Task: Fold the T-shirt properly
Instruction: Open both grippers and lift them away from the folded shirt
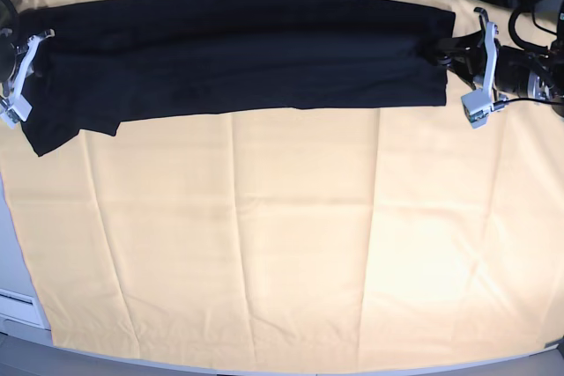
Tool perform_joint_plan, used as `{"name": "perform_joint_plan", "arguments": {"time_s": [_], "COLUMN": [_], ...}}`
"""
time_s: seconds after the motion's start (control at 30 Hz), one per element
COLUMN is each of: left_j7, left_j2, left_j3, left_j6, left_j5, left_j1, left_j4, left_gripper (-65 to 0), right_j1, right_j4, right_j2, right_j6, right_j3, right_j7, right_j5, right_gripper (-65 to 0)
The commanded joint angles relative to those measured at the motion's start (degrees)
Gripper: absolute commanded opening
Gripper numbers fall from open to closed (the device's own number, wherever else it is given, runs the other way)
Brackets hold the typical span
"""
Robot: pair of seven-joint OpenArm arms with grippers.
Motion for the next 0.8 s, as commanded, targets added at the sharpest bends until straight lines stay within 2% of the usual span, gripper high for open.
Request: {"name": "perform_joint_plan", "arguments": {"time_s": [0.0, 0.1, 0.17, 0.2, 0.27, 0.33, 0.4, 0.47, 0.5, 0.67, 0.77], "left_j7": [0.45, 0.45, 0.45, 0.45, 0.45, 0.45, -1.07, -2.08, -2.01, -2.12, -4.61], "left_j2": [-1.40, -1.40, -1.40, -1.40, -1.40, -1.40, -1.40, -1.40, -1.40, -1.46, -2.27], "left_j3": [-0.59, -0.59, -0.59, -0.59, -0.59, -0.59, -0.59, -0.59, -0.59, -0.66, -0.66], "left_j6": [-0.45, -0.45, -0.45, -0.45, -0.45, -0.45, -0.45, -0.45, -0.45, -0.45, -0.45], "left_j5": [-0.82, -0.82, 1.79, 4.13, 8.48, 12.02, 15.21, 17.81, 18.51, 21.90, 25.11], "left_j1": [-0.50, -0.52, -0.52, -0.52, -0.48, -0.48, -0.48, -0.50, -0.50, -0.85, -0.81], "left_j4": [0.42, 0.42, 0.42, 0.42, 0.42, 0.42, 0.42, 0.42, 0.42, 0.44, 0.44], "left_gripper": [-65.0, -65.0, -65.0, -61.1, -46.6, -32.7, -25.1, -24.4, -24.4, -24.5, -24.5], "right_j1": [0.35, 0.50, 0.48, 0.48, 0.48, 0.50, 0.48, 0.50, 0.50, 1.38, 2.23], "right_j4": [0.59, 0.59, 0.59, 0.59, 0.59, 0.59, 0.59, 0.61, 0.61, 1.33, 3.02], "right_j2": [1.07, -0.24, -1.18, -1.49, -1.64, -1.62, -1.62, -1.55, -1.53, -1.51, -1.53], "right_j6": [-0.02, 0.37, 1.27, 1.51, 1.53, 1.49, 0.98, 0.48, 0.50, 2.43, 2.36], "right_j3": [0.68, 0.68, 0.68, 0.68, 0.68, 0.68, 0.68, 0.70, 0.70, 1.20, 4.68], "right_j7": [1.73, 3.28, 3.28, 3.28, 3.30, 3.34, 3.32, 3.21, 3.04, 2.86, 2.34], "right_j5": [-0.28, -0.31, -0.31, -0.31, -0.31, -0.31, -0.33, -0.39, -0.33, -0.31, -0.26], "right_gripper": [-65.0, -65.0, -65.0, -65.0, -64.8, -53.9, -40.6, -31.4, -29.8, -29.9, -29.9]}}
